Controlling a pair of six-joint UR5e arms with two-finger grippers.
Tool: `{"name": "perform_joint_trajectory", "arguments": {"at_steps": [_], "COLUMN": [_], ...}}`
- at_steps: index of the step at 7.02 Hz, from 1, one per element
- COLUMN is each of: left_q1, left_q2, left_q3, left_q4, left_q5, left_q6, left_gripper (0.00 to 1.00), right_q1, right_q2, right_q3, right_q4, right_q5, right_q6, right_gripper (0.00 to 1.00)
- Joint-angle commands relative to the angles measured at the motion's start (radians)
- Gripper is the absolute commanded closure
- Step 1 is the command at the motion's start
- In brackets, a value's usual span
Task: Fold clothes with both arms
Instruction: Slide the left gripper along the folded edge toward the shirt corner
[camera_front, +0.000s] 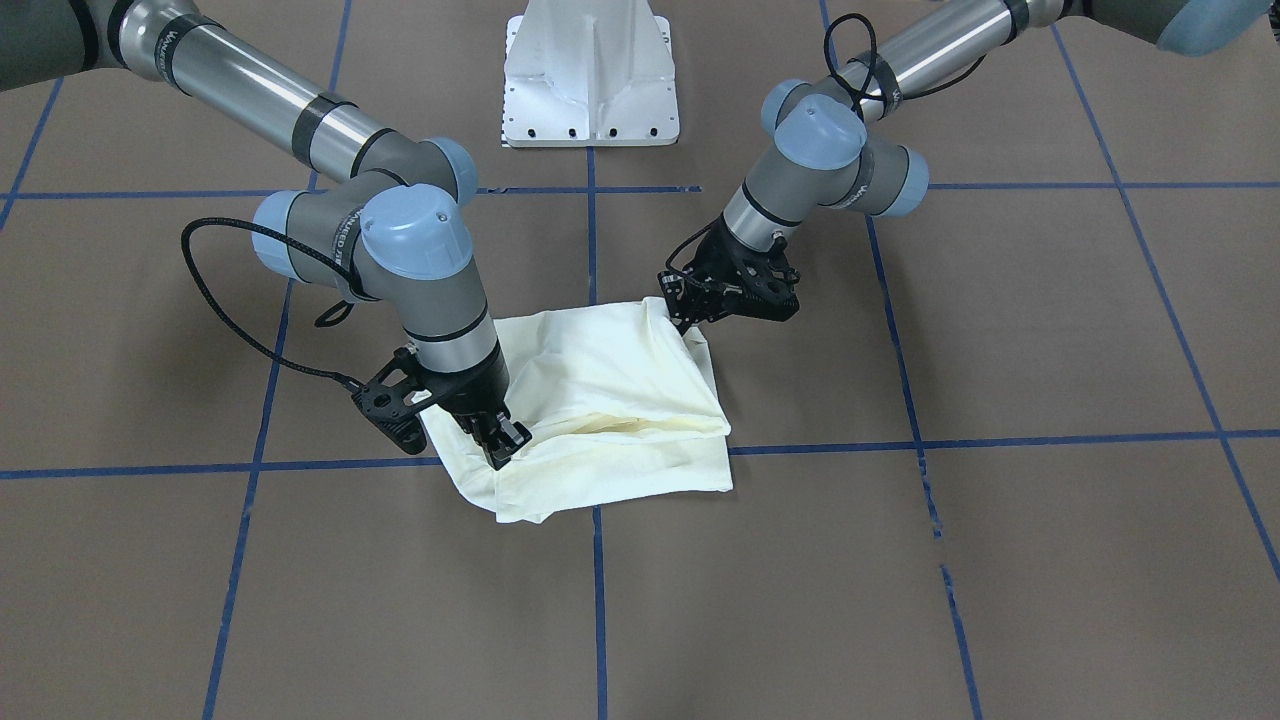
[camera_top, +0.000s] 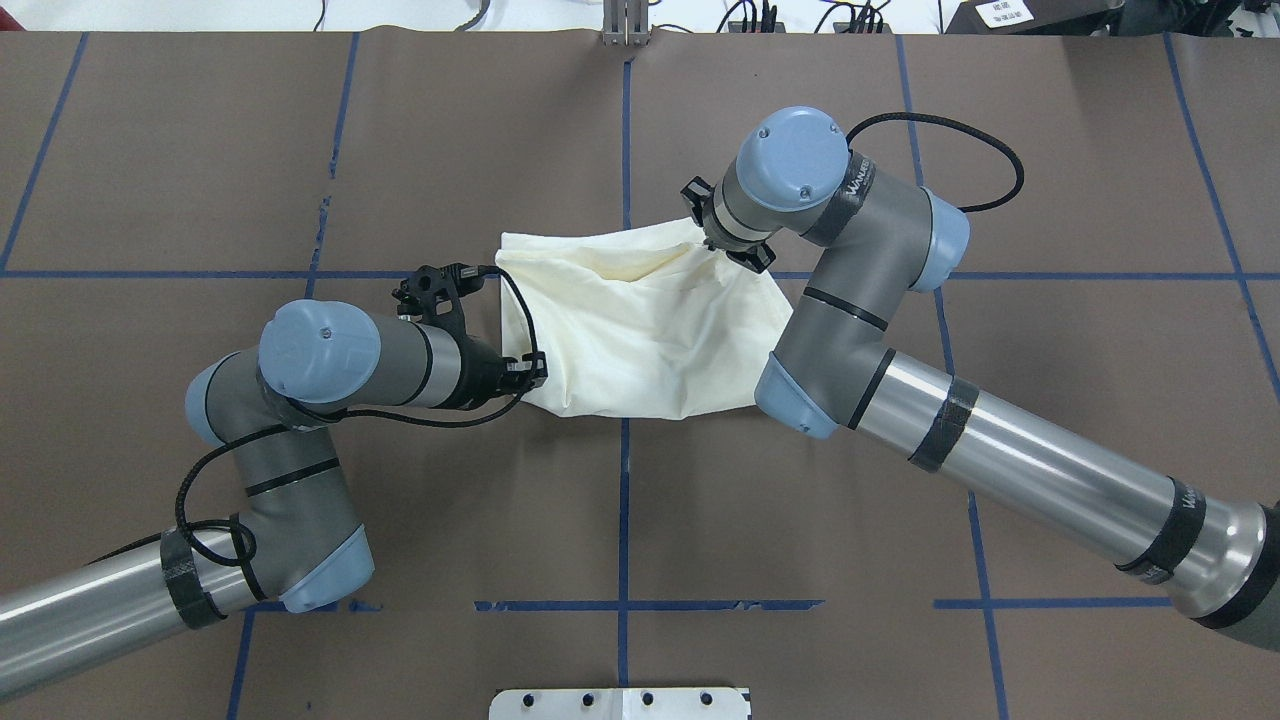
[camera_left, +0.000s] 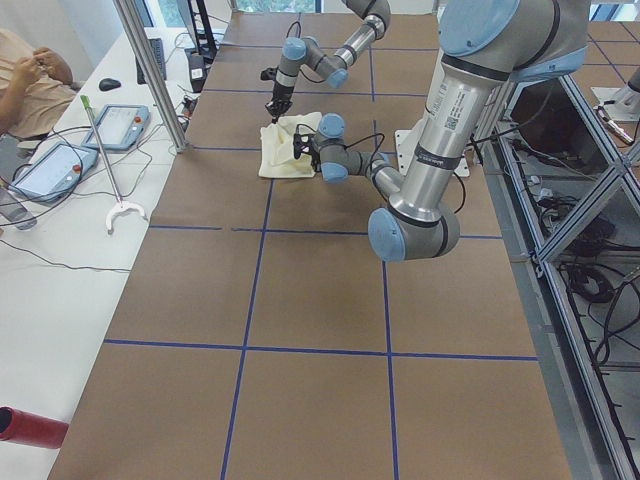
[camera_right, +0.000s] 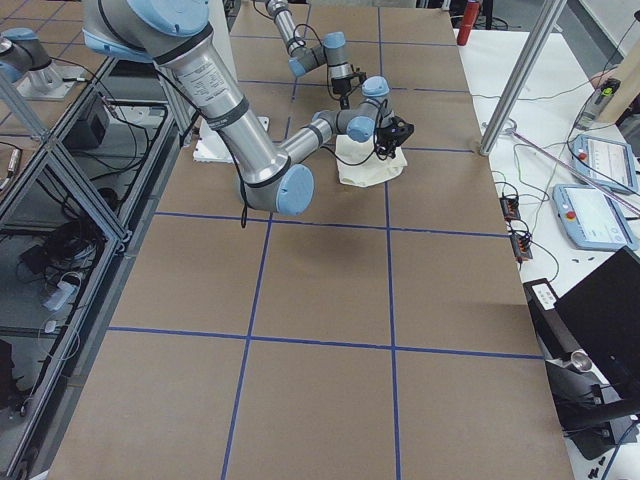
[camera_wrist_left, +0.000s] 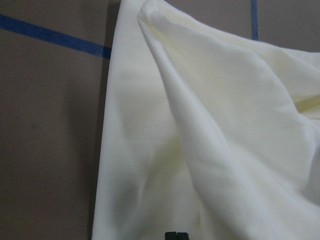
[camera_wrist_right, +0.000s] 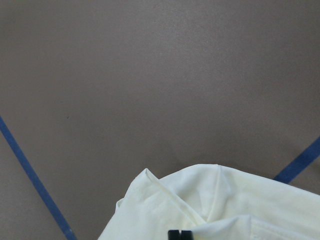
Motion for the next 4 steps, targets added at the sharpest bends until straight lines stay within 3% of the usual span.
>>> {"name": "perform_joint_trajectory", "arguments": {"at_steps": [1,3,4], "left_q1": [0.002,0.003,0.003], "left_q2": [0.049,0.06,0.097], "left_q3": [-0.016,-0.03,-0.092], "left_q4": [-0.029,-0.042,-0.039], "left_q5": [-0.044,-0.049,-0.085], "left_q6": [0.066,0.087,0.084], "left_gripper": [1.0,1.0,1.0], "right_q1": [0.001,0.001,0.001], "right_q2": [-0.001,0.001,-0.001], "right_q3": [0.0,0.0,-0.002], "right_q4": [0.0,0.0,0.0], "right_q5": [0.0,0.0,0.0], "right_q6": [0.0,0.0,0.0], "right_gripper": [1.0,1.0,1.0]}}
